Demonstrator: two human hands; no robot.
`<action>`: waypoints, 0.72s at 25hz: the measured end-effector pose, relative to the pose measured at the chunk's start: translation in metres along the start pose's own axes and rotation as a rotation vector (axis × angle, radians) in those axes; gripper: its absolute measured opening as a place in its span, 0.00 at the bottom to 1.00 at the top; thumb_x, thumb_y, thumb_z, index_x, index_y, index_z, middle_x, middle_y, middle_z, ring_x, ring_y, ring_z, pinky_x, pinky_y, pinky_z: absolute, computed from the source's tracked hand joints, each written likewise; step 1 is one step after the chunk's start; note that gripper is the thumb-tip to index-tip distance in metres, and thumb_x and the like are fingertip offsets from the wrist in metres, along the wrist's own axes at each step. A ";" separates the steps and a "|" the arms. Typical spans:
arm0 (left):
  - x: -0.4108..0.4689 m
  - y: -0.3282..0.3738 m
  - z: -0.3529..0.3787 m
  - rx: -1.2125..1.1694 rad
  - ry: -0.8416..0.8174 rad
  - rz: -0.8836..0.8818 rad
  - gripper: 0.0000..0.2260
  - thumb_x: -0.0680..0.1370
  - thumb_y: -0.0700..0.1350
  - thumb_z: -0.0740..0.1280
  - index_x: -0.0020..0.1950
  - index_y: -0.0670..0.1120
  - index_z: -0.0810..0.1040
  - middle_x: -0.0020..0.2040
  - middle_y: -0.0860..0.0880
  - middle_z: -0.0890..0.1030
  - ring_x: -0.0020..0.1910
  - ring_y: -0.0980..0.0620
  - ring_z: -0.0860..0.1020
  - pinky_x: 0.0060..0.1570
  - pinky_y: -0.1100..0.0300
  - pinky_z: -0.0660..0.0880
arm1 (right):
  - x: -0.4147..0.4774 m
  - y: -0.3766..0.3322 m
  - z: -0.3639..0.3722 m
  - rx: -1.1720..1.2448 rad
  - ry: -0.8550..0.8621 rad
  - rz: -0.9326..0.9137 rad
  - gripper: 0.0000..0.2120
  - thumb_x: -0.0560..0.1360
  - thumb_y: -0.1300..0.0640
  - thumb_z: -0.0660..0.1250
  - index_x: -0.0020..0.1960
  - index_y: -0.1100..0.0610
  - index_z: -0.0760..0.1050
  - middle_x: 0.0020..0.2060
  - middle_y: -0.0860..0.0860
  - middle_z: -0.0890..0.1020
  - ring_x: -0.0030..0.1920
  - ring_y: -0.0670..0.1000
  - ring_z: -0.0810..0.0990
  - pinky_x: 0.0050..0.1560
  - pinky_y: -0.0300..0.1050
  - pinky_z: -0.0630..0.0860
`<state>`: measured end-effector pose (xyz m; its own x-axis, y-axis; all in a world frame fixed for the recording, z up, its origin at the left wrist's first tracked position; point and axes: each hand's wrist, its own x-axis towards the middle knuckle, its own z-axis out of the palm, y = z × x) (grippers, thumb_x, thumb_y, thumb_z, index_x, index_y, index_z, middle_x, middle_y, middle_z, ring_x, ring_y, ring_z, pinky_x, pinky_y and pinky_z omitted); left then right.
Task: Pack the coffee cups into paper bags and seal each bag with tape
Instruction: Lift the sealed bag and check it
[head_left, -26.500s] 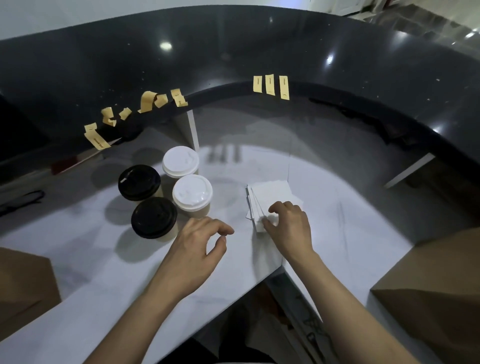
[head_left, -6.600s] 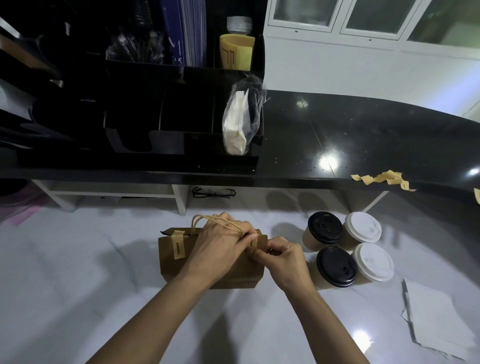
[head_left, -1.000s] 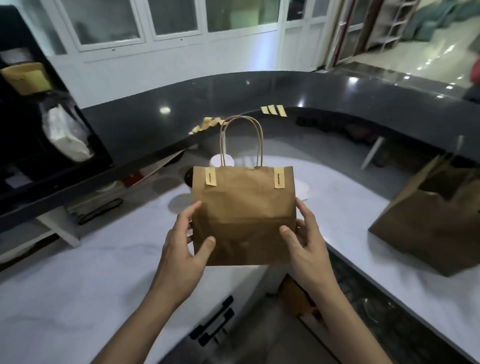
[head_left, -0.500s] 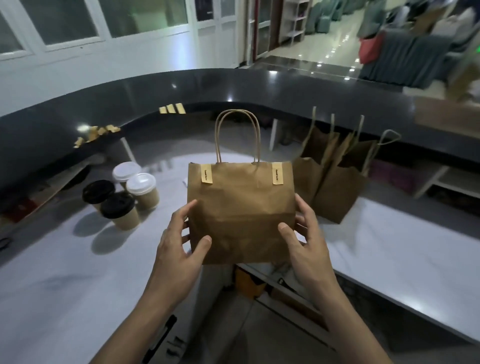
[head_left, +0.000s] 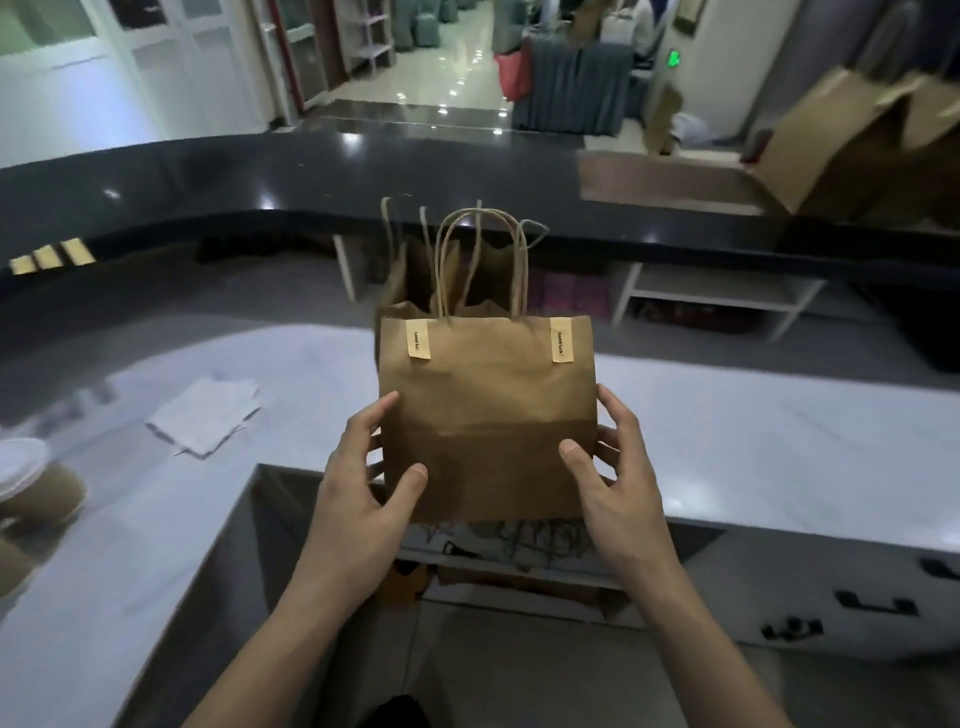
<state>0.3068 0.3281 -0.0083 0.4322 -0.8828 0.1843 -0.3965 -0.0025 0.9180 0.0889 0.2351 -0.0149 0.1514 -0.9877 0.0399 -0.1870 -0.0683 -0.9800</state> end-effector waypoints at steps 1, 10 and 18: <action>0.005 0.002 0.009 -0.013 -0.034 0.008 0.27 0.79 0.43 0.69 0.71 0.67 0.66 0.68 0.62 0.70 0.65 0.65 0.71 0.58 0.58 0.78 | 0.001 0.003 -0.008 -0.001 0.039 0.015 0.27 0.80 0.49 0.68 0.73 0.30 0.63 0.66 0.44 0.75 0.67 0.43 0.74 0.66 0.55 0.77; 0.080 0.014 0.086 -0.035 -0.320 0.102 0.27 0.79 0.44 0.69 0.72 0.67 0.65 0.65 0.75 0.68 0.68 0.60 0.70 0.68 0.47 0.73 | 0.032 0.023 -0.058 -0.051 0.361 0.092 0.24 0.79 0.52 0.69 0.70 0.33 0.67 0.64 0.38 0.74 0.66 0.45 0.74 0.67 0.54 0.76; 0.170 0.019 0.145 -0.070 -0.482 0.165 0.26 0.76 0.51 0.68 0.73 0.65 0.66 0.67 0.59 0.74 0.68 0.51 0.73 0.65 0.45 0.74 | 0.099 0.021 -0.081 -0.100 0.538 0.125 0.22 0.80 0.50 0.69 0.64 0.28 0.65 0.57 0.31 0.74 0.61 0.38 0.75 0.61 0.46 0.76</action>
<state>0.2558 0.1097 -0.0104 -0.0610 -0.9850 0.1611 -0.3654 0.1722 0.9148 0.0212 0.1242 -0.0153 -0.3894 -0.9200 0.0441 -0.2668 0.0669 -0.9614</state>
